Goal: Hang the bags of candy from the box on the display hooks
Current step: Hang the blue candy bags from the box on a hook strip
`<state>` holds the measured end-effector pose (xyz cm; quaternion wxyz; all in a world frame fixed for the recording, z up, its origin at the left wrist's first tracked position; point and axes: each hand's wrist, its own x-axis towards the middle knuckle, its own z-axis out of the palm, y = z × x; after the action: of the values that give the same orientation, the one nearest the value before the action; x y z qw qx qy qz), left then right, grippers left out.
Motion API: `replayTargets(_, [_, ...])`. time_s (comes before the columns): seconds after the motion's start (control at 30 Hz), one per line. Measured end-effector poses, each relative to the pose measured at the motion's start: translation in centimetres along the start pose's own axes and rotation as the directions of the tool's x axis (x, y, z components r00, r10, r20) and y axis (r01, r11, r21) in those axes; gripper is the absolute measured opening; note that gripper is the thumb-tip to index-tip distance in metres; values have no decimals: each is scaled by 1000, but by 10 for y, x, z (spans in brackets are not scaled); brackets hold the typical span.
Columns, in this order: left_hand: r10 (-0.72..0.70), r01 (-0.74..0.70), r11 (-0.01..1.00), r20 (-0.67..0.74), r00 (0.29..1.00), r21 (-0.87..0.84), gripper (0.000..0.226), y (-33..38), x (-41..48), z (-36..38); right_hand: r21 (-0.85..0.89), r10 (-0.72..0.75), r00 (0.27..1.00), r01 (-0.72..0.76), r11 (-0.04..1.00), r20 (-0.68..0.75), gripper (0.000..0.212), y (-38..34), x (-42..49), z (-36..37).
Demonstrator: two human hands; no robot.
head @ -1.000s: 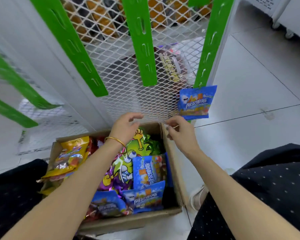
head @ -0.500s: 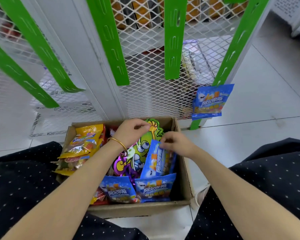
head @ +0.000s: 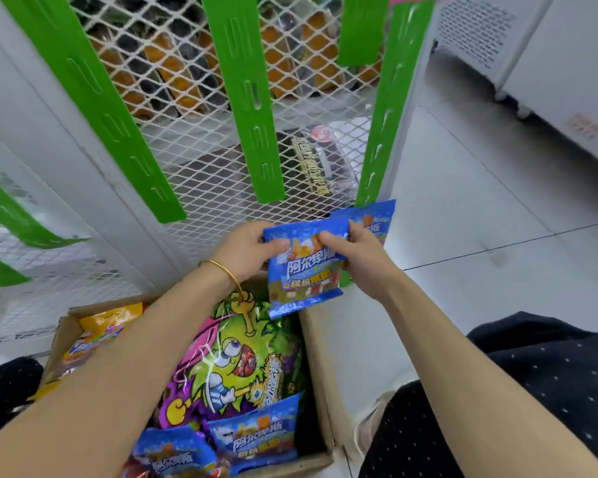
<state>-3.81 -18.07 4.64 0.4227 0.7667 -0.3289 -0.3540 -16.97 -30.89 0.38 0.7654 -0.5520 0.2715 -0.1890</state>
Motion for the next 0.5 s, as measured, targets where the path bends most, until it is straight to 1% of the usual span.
replayTargets(0.03, [28,-28,1000,12,1000,3,5,9,9,8,6,-15,999,15,1000,-43,7,-6,3,-9])
replayTargets(0.1, [118,-118,988,2,993,101,6,28,29,26,33,-40,991,45,998,-127,8,-20,7,-30])
replayTargets(0.2, [250,-232,953,-71,966,194,35,59,55,55,33,-116,978,123,992,-173,10,-39,13,-56])
replayTargets(0.27, [317,-291,936,-117,941,197,42,75,65,73,-9,-156,967,157,988,-203,11,-46,19,-66])
replayTargets(0.4, [321,-295,946,-264,909,134,28,87,80,92,-91,-234,930,217,972,-283,10,-52,32,-76])
replayTargets(0.43, [313,-288,949,-286,906,126,25,88,83,94,-110,-255,920,233,966,-297,10,-53,34,-77])
replayTargets(0.5, [299,-265,952,-277,913,153,19,89,88,95,-140,-285,904,252,957,-318,10,-51,38,-78])
